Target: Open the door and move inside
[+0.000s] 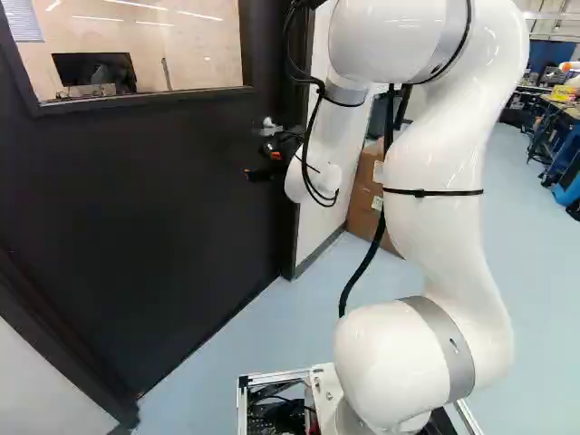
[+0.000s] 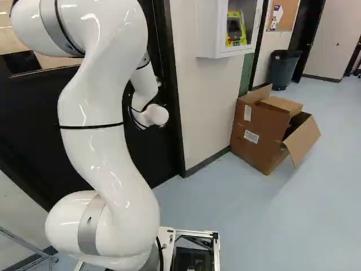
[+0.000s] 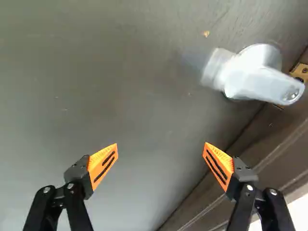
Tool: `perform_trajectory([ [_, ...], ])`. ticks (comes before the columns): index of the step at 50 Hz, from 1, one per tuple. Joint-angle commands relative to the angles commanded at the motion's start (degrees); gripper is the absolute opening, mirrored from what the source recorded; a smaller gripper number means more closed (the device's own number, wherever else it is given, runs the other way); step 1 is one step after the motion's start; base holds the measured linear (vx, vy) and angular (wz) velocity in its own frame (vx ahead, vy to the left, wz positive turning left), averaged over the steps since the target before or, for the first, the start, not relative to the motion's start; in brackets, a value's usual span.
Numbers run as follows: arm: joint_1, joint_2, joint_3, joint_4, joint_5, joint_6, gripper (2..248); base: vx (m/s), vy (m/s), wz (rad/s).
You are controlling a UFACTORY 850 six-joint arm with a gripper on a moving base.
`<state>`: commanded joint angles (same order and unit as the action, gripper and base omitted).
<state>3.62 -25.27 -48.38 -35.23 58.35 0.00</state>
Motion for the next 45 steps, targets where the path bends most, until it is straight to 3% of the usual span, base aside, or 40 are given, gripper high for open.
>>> perform_trajectory([
  [45,3.4,-11.5,-15.4,0.0,0.0,0.0,247,-0.003,0.000,0.000],
])
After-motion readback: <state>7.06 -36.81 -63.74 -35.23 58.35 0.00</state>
